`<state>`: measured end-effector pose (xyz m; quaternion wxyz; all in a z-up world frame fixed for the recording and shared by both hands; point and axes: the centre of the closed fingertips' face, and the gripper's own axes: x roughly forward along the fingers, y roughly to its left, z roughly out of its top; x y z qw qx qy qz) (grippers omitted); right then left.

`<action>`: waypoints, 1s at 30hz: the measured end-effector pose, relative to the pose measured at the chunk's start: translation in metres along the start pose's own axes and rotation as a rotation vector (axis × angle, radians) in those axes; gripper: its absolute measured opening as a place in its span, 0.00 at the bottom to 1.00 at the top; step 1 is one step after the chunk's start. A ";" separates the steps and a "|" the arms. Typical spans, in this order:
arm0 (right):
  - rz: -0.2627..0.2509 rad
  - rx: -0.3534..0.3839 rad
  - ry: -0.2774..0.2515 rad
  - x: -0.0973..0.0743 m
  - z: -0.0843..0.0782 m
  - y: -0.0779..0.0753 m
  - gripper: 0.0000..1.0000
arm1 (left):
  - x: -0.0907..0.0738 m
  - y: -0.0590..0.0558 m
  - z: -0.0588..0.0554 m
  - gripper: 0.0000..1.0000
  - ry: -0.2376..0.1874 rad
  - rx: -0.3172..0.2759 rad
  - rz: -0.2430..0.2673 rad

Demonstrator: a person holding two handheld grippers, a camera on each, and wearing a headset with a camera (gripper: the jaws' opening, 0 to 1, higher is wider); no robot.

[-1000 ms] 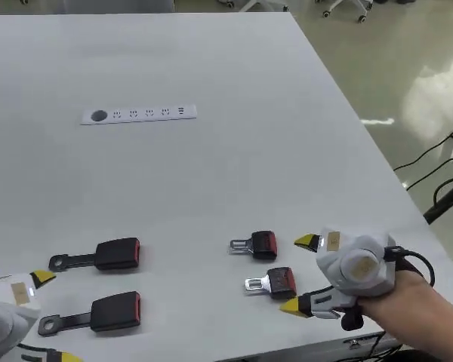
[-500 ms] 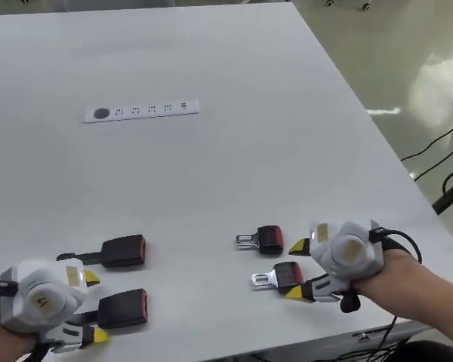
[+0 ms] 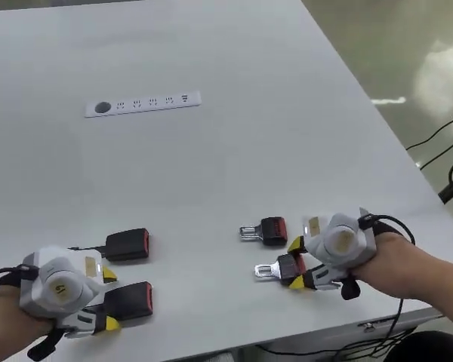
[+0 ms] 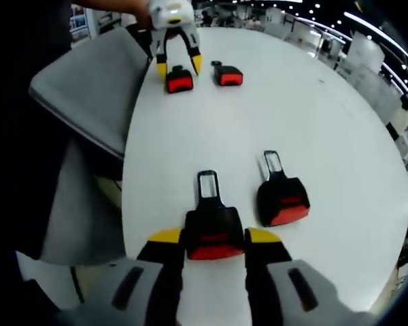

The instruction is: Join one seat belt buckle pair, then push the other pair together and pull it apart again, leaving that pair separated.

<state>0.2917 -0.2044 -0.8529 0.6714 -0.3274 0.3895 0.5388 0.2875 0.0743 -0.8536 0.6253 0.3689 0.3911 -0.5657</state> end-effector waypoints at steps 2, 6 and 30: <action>0.011 -0.030 0.021 0.001 -0.002 0.001 0.33 | 0.001 0.000 0.001 0.38 0.016 0.016 -0.001; 0.023 -0.039 0.031 0.001 -0.002 0.001 0.32 | 0.004 -0.003 -0.001 0.33 0.036 0.047 -0.028; 0.022 -0.013 0.005 0.012 0.019 0.008 0.32 | 0.006 -0.005 0.002 0.33 0.091 0.061 -0.053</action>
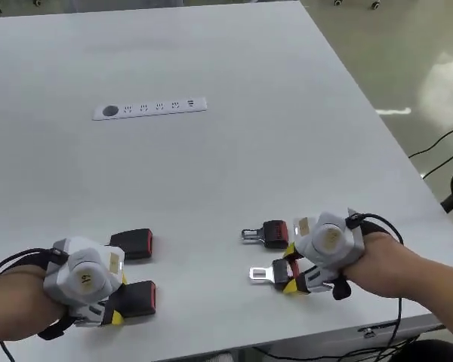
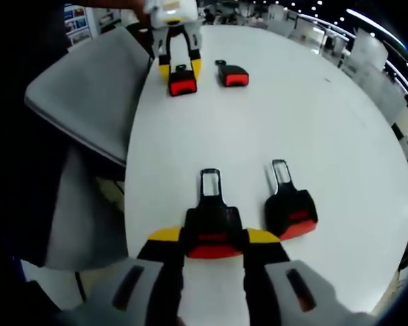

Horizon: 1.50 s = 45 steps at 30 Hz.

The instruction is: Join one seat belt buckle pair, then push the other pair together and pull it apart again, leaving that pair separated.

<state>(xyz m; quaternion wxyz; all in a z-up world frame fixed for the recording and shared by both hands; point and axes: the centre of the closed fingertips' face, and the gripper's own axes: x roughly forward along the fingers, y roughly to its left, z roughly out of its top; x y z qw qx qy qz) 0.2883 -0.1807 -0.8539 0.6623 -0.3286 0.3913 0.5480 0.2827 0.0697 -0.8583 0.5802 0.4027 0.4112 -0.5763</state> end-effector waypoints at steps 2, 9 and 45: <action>-0.015 0.007 -0.022 0.005 0.010 0.001 0.32 | 0.000 0.000 0.000 0.33 0.007 -0.004 0.001; -0.015 0.016 -0.095 0.023 0.045 0.014 0.32 | 0.000 -0.001 0.000 0.33 0.020 -0.002 -0.001; 0.029 -0.085 -0.139 0.070 0.133 0.038 0.32 | 0.001 -0.002 0.000 0.32 0.062 0.034 -0.014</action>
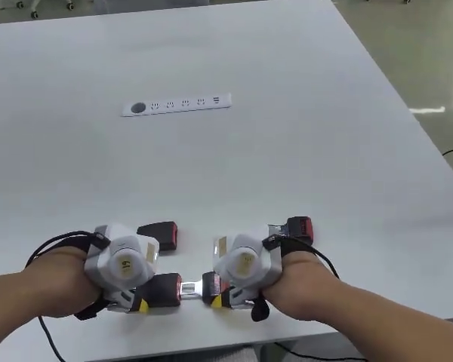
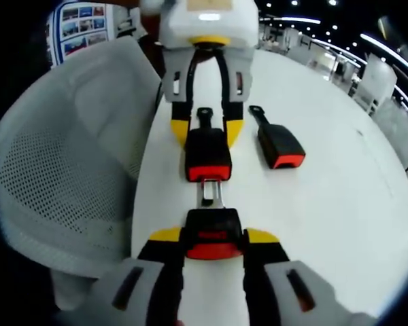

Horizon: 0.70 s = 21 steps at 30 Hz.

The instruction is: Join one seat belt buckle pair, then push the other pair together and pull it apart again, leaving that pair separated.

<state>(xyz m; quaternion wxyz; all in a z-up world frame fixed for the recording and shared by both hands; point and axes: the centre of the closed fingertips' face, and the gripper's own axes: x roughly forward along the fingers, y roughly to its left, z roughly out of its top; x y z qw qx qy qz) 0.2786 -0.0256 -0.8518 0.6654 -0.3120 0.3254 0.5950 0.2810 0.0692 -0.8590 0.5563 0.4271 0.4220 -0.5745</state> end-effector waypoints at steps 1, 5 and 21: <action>0.001 0.000 -0.001 0.000 0.000 0.000 0.31 | 0.000 0.000 0.000 0.32 0.001 0.001 0.000; 0.016 -0.008 -0.009 0.001 0.005 0.005 0.31 | 0.001 0.000 0.000 0.32 0.011 0.007 0.000; 0.039 -0.006 -0.054 0.014 0.019 0.001 0.29 | 0.000 0.000 0.002 0.32 -0.017 0.051 -0.013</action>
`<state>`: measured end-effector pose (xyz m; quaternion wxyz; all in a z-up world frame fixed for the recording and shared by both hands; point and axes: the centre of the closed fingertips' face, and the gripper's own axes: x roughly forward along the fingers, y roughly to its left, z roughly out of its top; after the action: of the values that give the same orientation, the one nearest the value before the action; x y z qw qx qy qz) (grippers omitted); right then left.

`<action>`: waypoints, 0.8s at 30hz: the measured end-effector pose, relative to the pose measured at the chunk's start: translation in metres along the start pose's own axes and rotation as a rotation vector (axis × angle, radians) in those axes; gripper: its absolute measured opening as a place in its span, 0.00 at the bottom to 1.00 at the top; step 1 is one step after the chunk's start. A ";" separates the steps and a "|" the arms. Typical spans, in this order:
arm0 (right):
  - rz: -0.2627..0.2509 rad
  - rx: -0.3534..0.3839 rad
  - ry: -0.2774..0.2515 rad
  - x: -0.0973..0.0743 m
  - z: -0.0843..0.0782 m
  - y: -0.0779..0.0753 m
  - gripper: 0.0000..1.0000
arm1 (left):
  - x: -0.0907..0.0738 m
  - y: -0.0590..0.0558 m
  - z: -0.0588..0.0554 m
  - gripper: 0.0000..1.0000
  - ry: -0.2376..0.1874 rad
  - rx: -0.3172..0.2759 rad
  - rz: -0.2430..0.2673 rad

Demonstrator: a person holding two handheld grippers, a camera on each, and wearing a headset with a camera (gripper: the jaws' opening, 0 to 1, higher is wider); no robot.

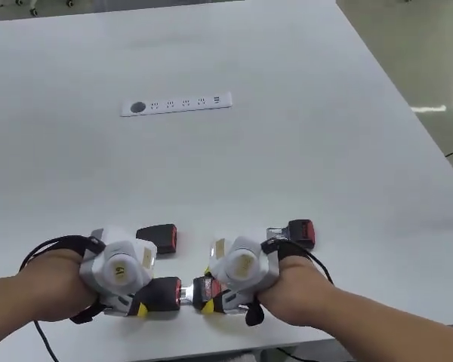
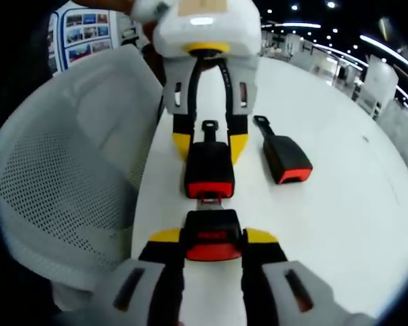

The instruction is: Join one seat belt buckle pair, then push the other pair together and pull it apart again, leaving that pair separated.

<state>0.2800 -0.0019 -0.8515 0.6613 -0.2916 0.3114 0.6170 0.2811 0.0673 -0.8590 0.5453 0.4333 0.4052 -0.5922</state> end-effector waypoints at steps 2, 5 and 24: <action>0.011 -0.032 0.045 0.001 -0.001 0.000 0.29 | 0.000 0.000 0.000 0.31 -0.002 0.005 -0.001; 0.006 -0.026 0.053 0.002 -0.001 -0.001 0.28 | -0.001 0.001 -0.002 0.31 -0.026 -0.005 0.001; -0.031 -0.020 0.026 0.004 0.005 -0.001 0.29 | 0.000 0.003 -0.004 0.31 -0.056 -0.089 0.035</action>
<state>0.2813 0.0048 -0.8516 0.6639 -0.3107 0.3091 0.6059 0.2848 0.0713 -0.8600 0.5854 0.3988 0.4080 -0.5760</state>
